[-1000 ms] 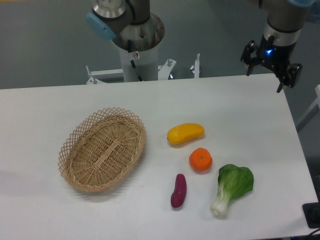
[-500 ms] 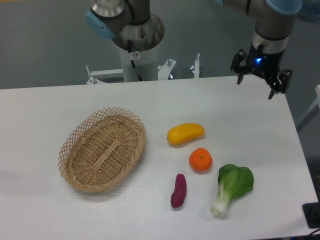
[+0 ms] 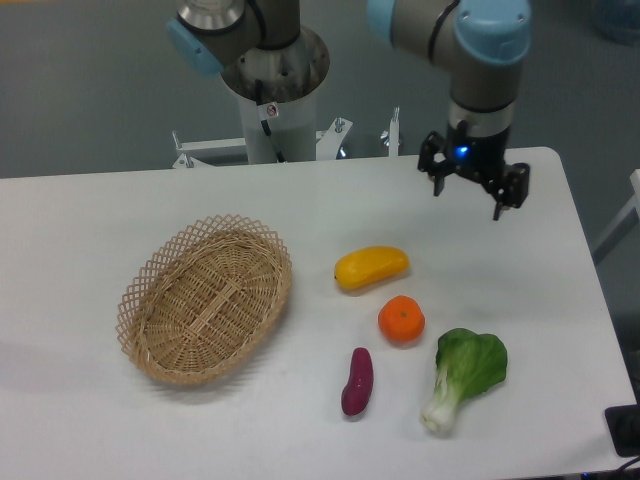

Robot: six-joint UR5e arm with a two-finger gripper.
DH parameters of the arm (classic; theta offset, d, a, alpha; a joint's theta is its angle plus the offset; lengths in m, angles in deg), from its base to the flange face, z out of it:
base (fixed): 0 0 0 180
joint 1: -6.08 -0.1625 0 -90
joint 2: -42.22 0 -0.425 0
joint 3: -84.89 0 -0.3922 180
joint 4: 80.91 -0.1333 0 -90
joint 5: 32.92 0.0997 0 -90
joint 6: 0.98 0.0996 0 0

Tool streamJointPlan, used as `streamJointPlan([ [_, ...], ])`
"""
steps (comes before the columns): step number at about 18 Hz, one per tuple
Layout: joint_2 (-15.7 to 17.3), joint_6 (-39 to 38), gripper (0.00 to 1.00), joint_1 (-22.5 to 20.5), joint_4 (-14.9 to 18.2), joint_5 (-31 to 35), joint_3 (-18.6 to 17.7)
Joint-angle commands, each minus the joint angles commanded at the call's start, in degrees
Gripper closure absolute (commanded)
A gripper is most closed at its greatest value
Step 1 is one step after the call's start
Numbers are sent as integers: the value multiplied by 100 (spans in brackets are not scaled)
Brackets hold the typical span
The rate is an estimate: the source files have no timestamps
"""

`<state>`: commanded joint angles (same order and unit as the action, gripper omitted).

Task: Pick up the mango from the table
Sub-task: 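Move the open gripper over the yellow mango and lower toward it, then lower the gripper around the yellow mango and close the fingers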

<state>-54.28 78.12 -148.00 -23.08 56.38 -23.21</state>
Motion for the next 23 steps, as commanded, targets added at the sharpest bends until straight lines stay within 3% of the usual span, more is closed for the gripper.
streamJointPlan([
  [5,-307,88,0,378,-158,0,-193],
  [11,-484,79,0,493,-773,-202,-475],
  [17,-642,869,0,493,-800,-176,-677],
  [23,-730,853,0,502,-1089,-176,-905],
])
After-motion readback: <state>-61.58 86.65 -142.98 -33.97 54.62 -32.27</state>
